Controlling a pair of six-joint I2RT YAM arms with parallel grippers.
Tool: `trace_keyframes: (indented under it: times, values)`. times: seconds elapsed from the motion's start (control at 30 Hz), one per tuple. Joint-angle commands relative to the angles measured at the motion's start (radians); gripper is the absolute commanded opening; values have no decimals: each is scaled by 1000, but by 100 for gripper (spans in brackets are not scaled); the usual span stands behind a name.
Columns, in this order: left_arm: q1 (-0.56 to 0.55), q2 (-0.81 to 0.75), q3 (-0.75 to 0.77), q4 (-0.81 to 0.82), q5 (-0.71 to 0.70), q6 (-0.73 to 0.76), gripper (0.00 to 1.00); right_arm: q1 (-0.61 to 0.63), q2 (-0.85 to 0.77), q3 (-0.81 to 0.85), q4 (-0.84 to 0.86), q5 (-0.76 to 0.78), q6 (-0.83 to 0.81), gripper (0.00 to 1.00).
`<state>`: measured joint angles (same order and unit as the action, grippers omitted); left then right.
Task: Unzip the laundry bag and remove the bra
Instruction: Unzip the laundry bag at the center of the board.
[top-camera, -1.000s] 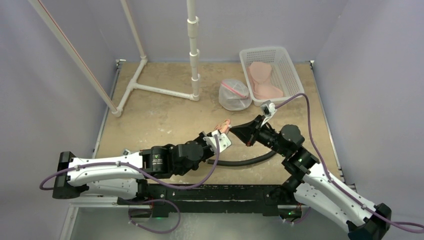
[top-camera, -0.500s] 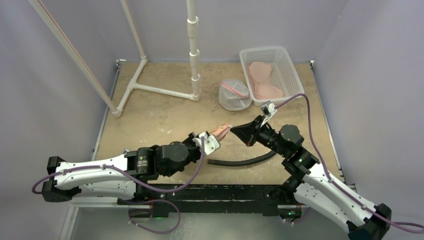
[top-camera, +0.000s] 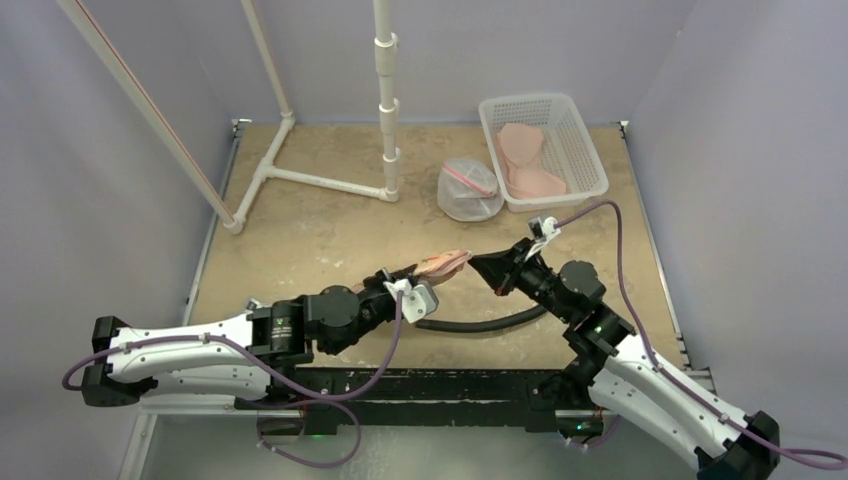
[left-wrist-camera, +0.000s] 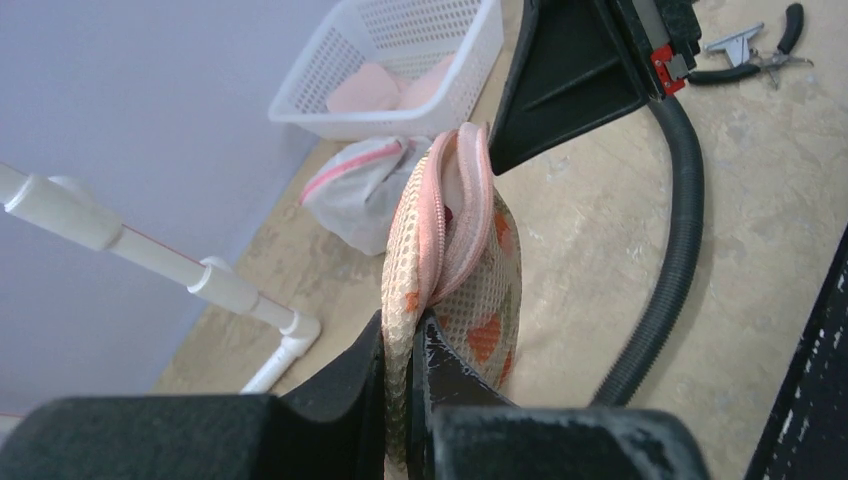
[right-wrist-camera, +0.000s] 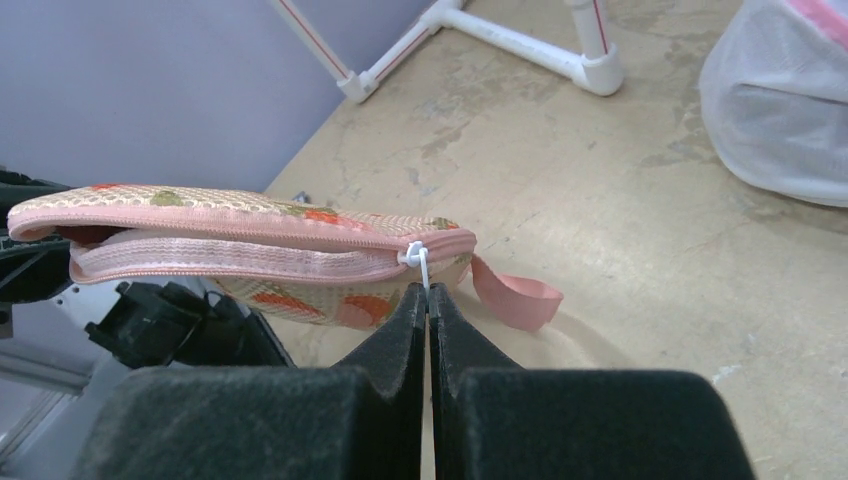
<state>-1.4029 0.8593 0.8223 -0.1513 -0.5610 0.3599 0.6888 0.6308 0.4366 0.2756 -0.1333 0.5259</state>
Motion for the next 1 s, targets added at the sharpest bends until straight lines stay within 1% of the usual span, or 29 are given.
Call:
trace_keyframes:
  times: [0.0, 0.1, 0.2, 0.23, 0.27, 0.37, 0.4, 0.47, 0.57, 0.67, 0.73, 0.87, 0.93, 0.97]
  values:
    - [-5, -14, -46, 420, 1, 206, 0, -5, -66, -33, 22, 116, -11, 0]
    - [5, 27, -80, 581, 3, 266, 0, -5, -88, -25, 2, 119, -42, 0]
    - [35, 76, -98, 615, 5, 233, 0, -4, -92, -23, -13, 120, -61, 0]
    - [42, 85, -121, 621, 0, 206, 3, -5, -93, -26, -16, 122, -65, 0]
    - [45, 88, -150, 637, -14, 171, 6, -5, -95, -30, -14, 126, -70, 0]
    - [47, 72, -260, 693, -98, 57, 32, -4, -97, -47, 1, 155, -78, 0]
    - [47, 60, -297, 704, -152, 2, 38, -4, -98, -55, 4, 153, -79, 0]
    - [47, 25, -359, 698, -221, -76, 44, -5, -97, -70, 11, 149, -79, 0]
    - [47, -40, -397, 587, -277, -199, 47, -4, -88, -90, 24, 136, -80, 0]
    - [43, -92, -358, 406, -284, -318, 48, -4, -63, -104, 40, 123, -82, 0]
    - [39, -105, -287, 269, -269, -400, 49, -4, -37, -108, 56, 91, -80, 0]
    - [39, -76, -118, 6, -194, -540, 52, -3, 9, -113, 78, 64, -71, 0]
    - [38, -48, -38, -99, -146, -591, 53, -2, 15, -116, 86, 58, -70, 0]
    - [39, -35, -5, -119, -118, -603, 53, -4, 19, -116, 88, 55, -69, 0]
